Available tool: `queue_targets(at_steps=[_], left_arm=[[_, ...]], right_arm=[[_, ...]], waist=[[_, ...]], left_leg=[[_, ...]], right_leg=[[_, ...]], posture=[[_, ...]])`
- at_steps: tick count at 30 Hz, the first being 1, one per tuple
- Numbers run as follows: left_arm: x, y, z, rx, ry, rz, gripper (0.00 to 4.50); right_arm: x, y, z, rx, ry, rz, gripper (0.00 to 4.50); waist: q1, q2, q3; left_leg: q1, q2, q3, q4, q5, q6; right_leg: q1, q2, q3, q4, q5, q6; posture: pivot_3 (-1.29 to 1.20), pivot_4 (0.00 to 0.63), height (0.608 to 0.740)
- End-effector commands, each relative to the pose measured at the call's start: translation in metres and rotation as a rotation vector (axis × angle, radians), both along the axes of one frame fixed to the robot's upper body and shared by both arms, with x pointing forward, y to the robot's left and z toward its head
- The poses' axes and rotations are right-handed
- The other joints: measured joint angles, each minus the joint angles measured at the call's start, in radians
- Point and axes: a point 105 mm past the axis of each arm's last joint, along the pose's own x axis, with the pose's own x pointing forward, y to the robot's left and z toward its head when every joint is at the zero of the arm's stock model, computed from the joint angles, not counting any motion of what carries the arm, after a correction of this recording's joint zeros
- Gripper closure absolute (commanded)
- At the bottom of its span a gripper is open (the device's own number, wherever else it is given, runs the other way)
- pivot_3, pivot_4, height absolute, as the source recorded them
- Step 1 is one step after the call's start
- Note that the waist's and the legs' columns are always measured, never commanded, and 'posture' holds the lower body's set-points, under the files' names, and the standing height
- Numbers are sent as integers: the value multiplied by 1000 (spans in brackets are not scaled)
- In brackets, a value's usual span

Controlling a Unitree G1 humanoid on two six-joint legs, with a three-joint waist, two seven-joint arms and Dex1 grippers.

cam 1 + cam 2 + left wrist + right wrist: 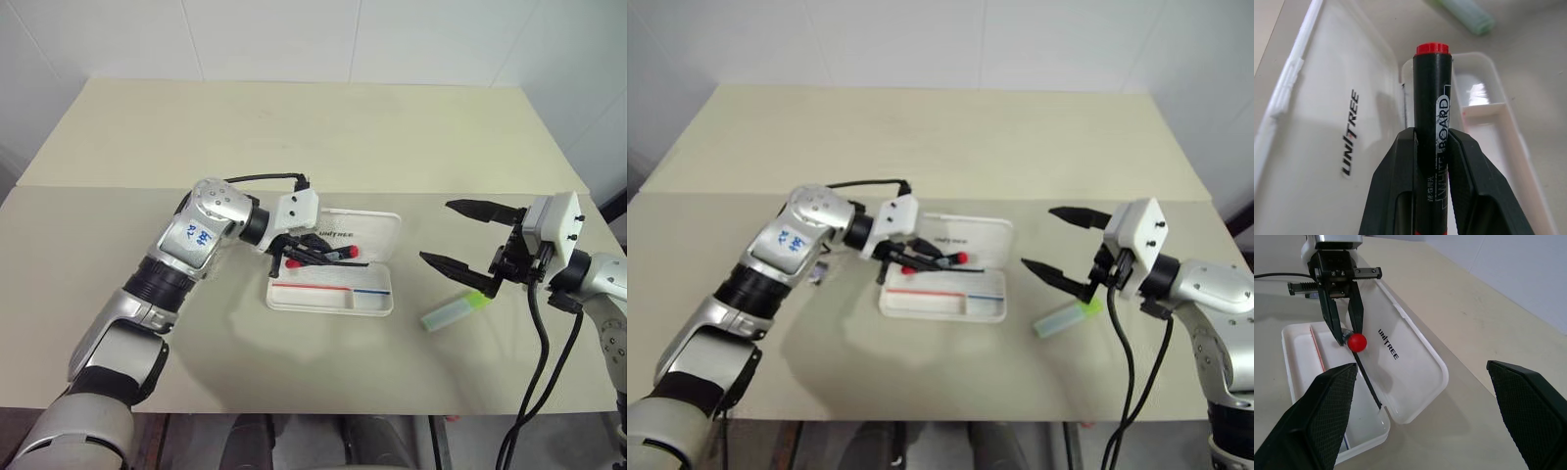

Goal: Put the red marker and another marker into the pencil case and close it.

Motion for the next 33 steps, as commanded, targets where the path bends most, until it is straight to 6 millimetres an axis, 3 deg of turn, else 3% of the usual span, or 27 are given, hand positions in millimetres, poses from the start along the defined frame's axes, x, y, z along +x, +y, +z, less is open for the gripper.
queue_targets(at_steps=[1, 2, 3, 9, 12, 13, 18, 23, 29, 33], left_arm=[[-3, -12, 9, 26, -77, -79, 3887], [-4, -13, 7, 35, -60, -86, 3887], [-7, -14, 5, 41, -46, -102, 3248], [-9, -26, 8, -3, -35, -117, 1292], [-14, -35, 18, -75, 2, -131, 209], [-17, -38, 24, -108, 15, -136, 36], [-37, -40, 47, -237, 47, -213, 36], [-57, -8, 53, -294, 27, -297, 36], [-72, 21, 64, -403, -19, -291, 36], [-81, 34, 62, -436, -3, -268, 36]], right_arm=[[-4, 2, 11, 19, -50, 4, 0], [-4, 3, 12, 20, -50, 4, 0], [-4, 3, 12, 21, -51, 4, 0], [-3, 6, 13, 29, -57, 7, 0], [-3, 7, 12, 32, -55, 6, 0], [-3, 6, 11, 33, -53, 5, 0], [-1, 2, 8, 15, -17, 2, 0], [4, -13, 1, -45, 83, -60, 0], [2, -50, -18, -158, 325, -317, 0], [-10, -54, -22, -182, 438, -380, 0]], waist=[[0, 0, 0], [0, 0, 0], [-1, 0, 0], [0, 0, 0], [0, 0, 0], [0, 0, 0], [-2, 0, 0], [-7, 1, 0], [5, 1, 0], [-2, 1, 0]], left_leg=[[0, 0, 0, 0, 0, 0], [0, 0, 0, 0, 0, 0], [0, 0, 0, 0, 0, 0], [0, 0, 0, 0, 0, 0], [0, 0, 0, 1, 0, 0], [0, 0, -1, 0, 0, 0], [0, 0, -1, 0, 0, 0], [3, 0, 0, 0, 0, 0], [2, 0, -2, 2, 2, 0], [3, -1, -1, 2, 2, 0]], right_leg=[[0, 0, 0, 0, 0, 0], [0, 0, 0, 0, 0, 0], [0, 0, 0, 0, 0, 0], [0, 0, 0, 1, 0, 0], [0, 0, 0, 1, 0, 0], [0, 0, 0, 1, 0, 0], [0, 0, 0, 1, 0, 0], [0, 0, 0, 5, -1, -1], [1, -1, -1, 7, -1, -1], [1, -1, 0, 7, -1, -1]], posture=[[0, 150, 740], [0, 150, 740], [0, 150, 740], [0, 150, 740], [0, 150, 740], [0, 150, 740], [0, 150, 740], [0, 150, 740], [0, 150, 740], [0, 150, 740]])
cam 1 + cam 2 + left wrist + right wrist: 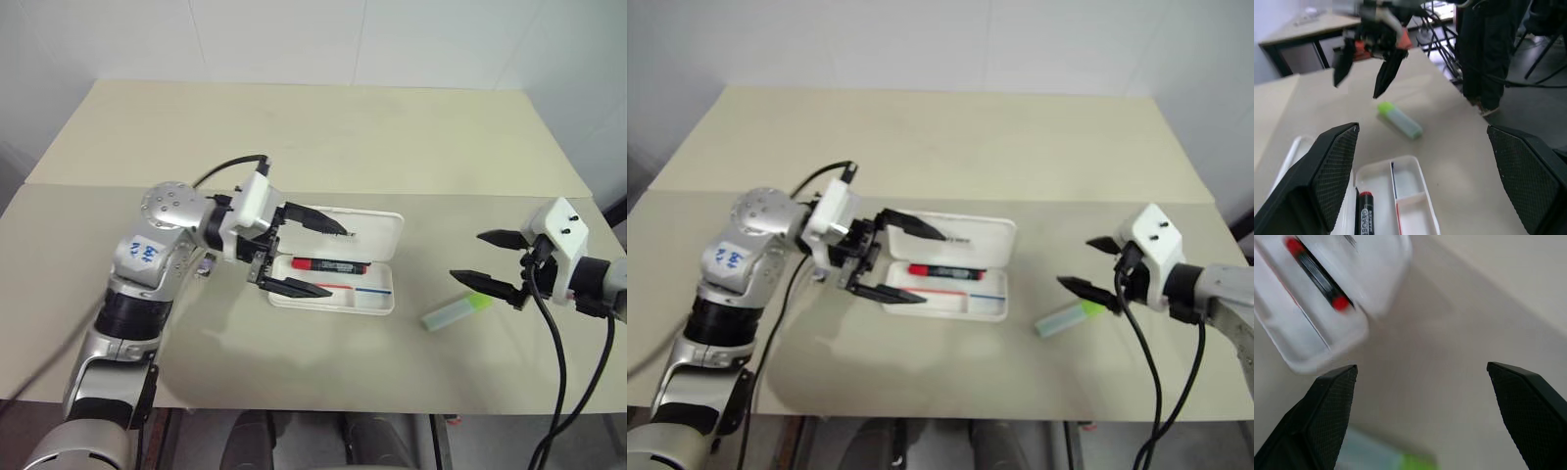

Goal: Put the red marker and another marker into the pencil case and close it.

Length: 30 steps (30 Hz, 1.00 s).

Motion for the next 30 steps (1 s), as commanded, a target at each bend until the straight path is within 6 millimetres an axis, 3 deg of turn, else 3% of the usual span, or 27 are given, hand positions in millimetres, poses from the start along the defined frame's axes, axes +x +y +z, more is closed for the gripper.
queue_targets(at_steps=[1, 9, 15, 23, 30], left_arm=[[-12, 7, 6, -43, -13, -8, 36], [-7, 11, -2, -34, -39, 12, 36], [-7, 20, -10, 10, -71, 45, 36], [-12, 42, -12, 50, -87, 152, 36], [-19, 51, -11, 64, -97, 219, 36]], right_arm=[[-15, 2, 12, -31, 19, -1, 0], [-37, 4, -2, -302, 53, 352, 0], [-11, 1, -7, -393, 2, 517, 0], [12, -2, -39, -495, 62, 719, 0], [33, -1, -61, -543, 89, 793, 0]], waist=[[-4, 0, 0], [-3, 0, 0], [-26, 0, 0], [-31, 0, 0], [-33, 0, 0]], left_leg=[[0, 0, 0, 0, 0, 0], [0, 0, 0, 0, 0, 0], [3, 1, 1, 0, 0, 1], [3, 1, 0, -2, 0, 2], [4, 1, 1, 0, 0, 2]], right_leg=[[0, 0, 0, 0, 0, 0], [2, 1, 0, -3, 1, 1], [6, 0, 0, -8, 2, 1], [6, 0, -1, -7, 2, 1], [8, -1, -1, -7, 2, 1]], posture=[[0, 150, 740], [0, 150, 740], [0, 150, 740], [0, 150, 740], [0, 150, 740]])
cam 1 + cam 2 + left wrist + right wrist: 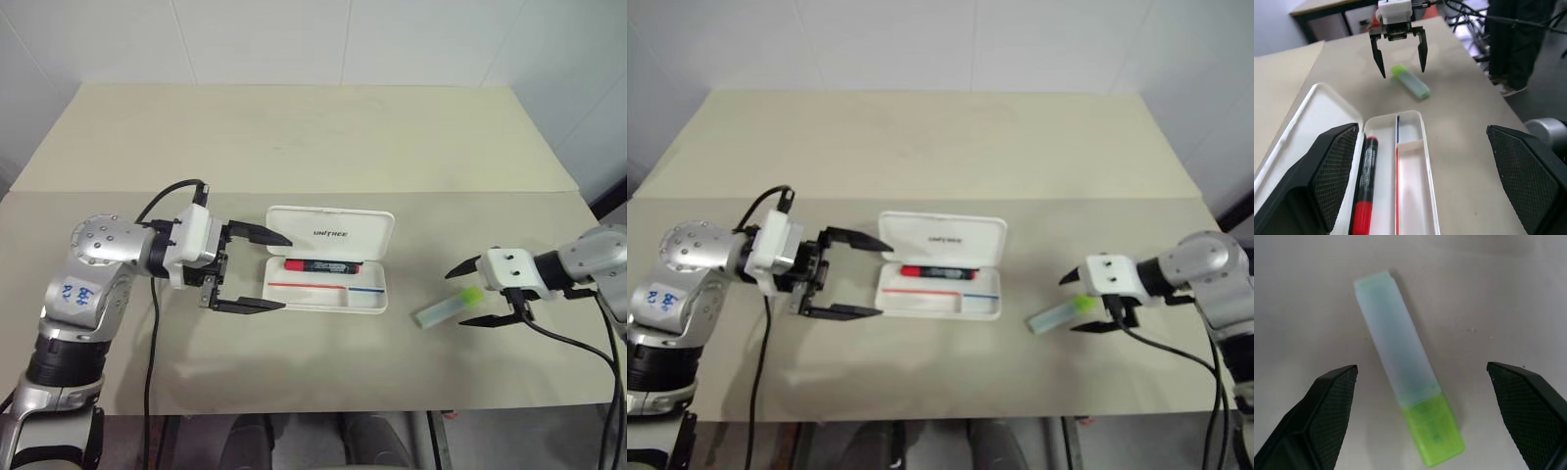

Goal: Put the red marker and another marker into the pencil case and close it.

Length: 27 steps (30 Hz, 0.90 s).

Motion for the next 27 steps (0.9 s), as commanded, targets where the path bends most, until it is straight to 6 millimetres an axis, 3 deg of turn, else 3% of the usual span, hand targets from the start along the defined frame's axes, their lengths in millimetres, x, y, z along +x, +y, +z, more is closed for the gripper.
queue_targets(at_steps=[1, 3, 6, 10, 14, 15, 22, 27], left_arm=[[-8, 1, 10, -6, -44, 9, 36], [-10, 4, 11, -2, -45, 26, 36], [-12, 9, 12, 6, -50, 52, 0], [-14, 13, 13, 3, -47, 71, 0], [-11, 16, 11, -5, -35, 84, 0], [-10, 17, 10, -7, -33, 87, 0], [7, 32, 1, -9, -13, 133, 0], [17, 55, -7, 25, -6, 188, 0]], right_arm=[[8, -1, -5, -48, -1, 46, 0], [10, -1, -10, -63, 19, 58, 0], [8, -1, -15, -82, 67, 97, 647], [8, 6, -13, -62, 62, 125, 1913], [8, 10, -9, -37, 38, 134, 3269], [8, 10, -8, -34, 35, 135, 3415], [8, 16, 12, 44, -5, 83, 3413], [-11, 45, 46, 152, 27, 72, 3413]], waist=[[0, 0, 0], [-2, 0, 0], [-11, -1, 0], [-28, -2, 1], [-33, -2, 1], [-34, -2, 1], [-44, -2, 1], [-48, 0, 2]], left_leg=[[0, 0, 0, 0, 0, 0], [1, 0, 0, 1, 0, 0], [7, 0, 0, 1, 0, 0], [17, 0, 1, 0, 0, 0], [18, 0, 1, 1, 2, 3], [19, 0, 0, 1, 2, 3], [19, 0, 0, -2, 2, 2], [16, 1, -1, -5, 0, 0]], right_leg=[[0, 0, 0, 0, 0, 0], [1, 0, 0, 1, 0, 0], [7, 0, 0, 0, 1, -1], [20, 0, 0, -5, -5, -14], [23, -1, 1, -9, -2, -14], [23, -1, 1, -9, -2, -14], [22, -1, 0, -9, -1, -11], [16, -1, -1, -6, 2, -3]], posture=[[0, 150, 740], [0, 150, 740], [0, 150, 740], [0, 150, 740], [0, 150, 740], [0, 150, 740], [0, 150, 740], [0, 150, 740]])
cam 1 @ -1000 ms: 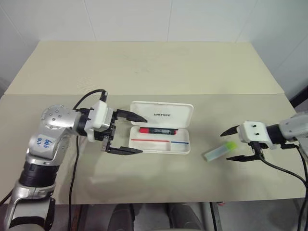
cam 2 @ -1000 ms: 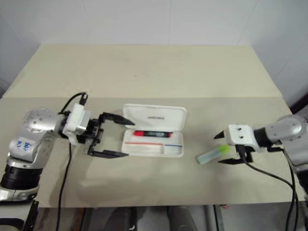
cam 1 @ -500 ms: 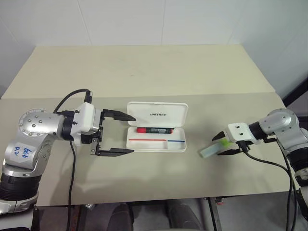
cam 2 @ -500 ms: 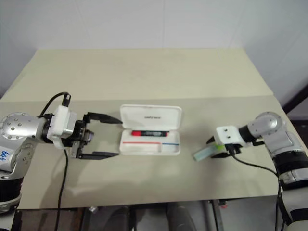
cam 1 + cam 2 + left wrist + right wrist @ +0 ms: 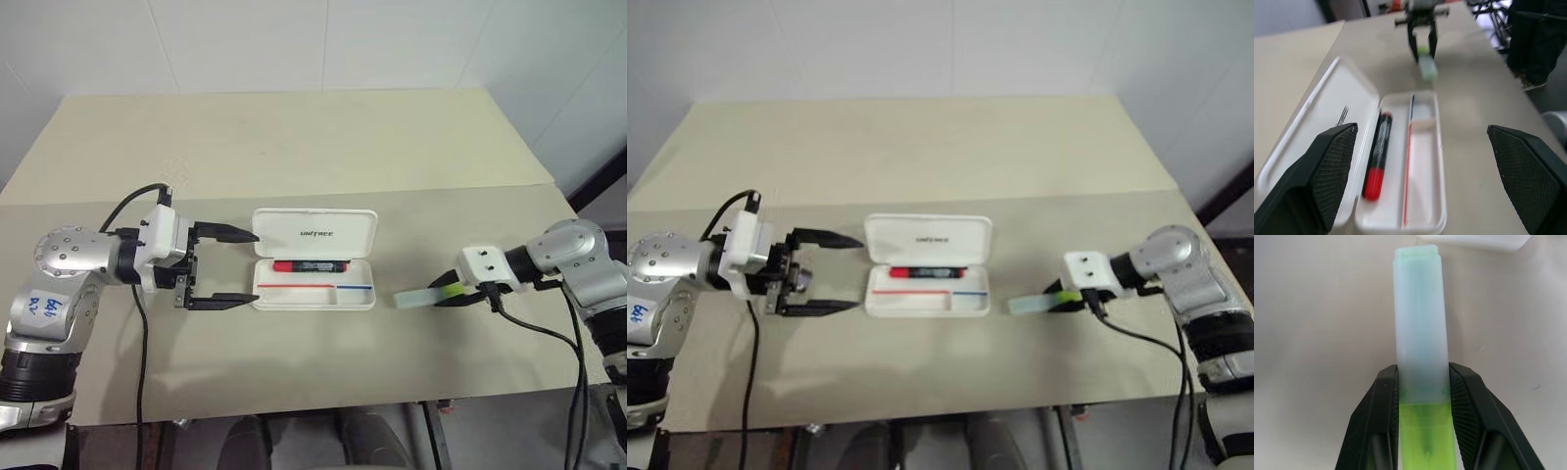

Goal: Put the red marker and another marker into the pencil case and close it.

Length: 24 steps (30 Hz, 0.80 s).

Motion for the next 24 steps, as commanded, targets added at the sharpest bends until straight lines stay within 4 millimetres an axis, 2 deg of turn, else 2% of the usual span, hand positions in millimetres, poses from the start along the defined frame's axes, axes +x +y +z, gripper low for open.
queue_targets(at_steps=[1, 4, 8, 17, 19, 24], left_arm=[[3, 14, 5, 28, -42, 27, 0], [1, 23, 2, 43, -34, 42, 0], [-4, 30, -1, 62, -28, 62, 0], [-16, 44, -8, 87, -23, 125, 0], [-18, 47, -10, 96, -23, 139, 0], [-22, 53, -13, 101, -25, 172, 0]], right_arm=[[-15, 21, 36, 78, 2, 21, 3413], [-25, 43, 48, 129, 22, 23, 3413], [-27, 65, 53, 167, 35, -8, 3413], [-19, 124, 43, 205, 22, -28, 3413], [-18, 133, 41, 208, 24, -23, 3413], [-15, 157, 40, 227, 19, -16, 3413]], waist=[[-1, 0, 0], [-1, 0, 0], [0, 0, 0], [-1, -1, 0], [0, -1, 0], [-1, -1, 0]], left_leg=[[-1, 0, 0, 0, -1, -1], [-3, 2, 0, -1, -1, -2], [-8, 2, 0, -1, -1, -2], [-15, 2, 0, -1, -2, -2], [-22, 2, 1, 0, -2, -2], [-23, 2, 0, 0, -2, -2]], right_leg=[[-2, 0, 0, 2, -1, 0], [-6, 1, -1, 4, -2, -2], [-12, 1, -1, 5, -3, -2], [-19, 1, -1, 5, -4, -3], [-27, 1, -1, 8, -3, -2], [-31, 2, -2, 12, -5, -3]], posture=[[0, 150, 740], [0, 150, 740], [0, 150, 740], [0, 150, 740], [0, 150, 740], [0, 150, 740]])
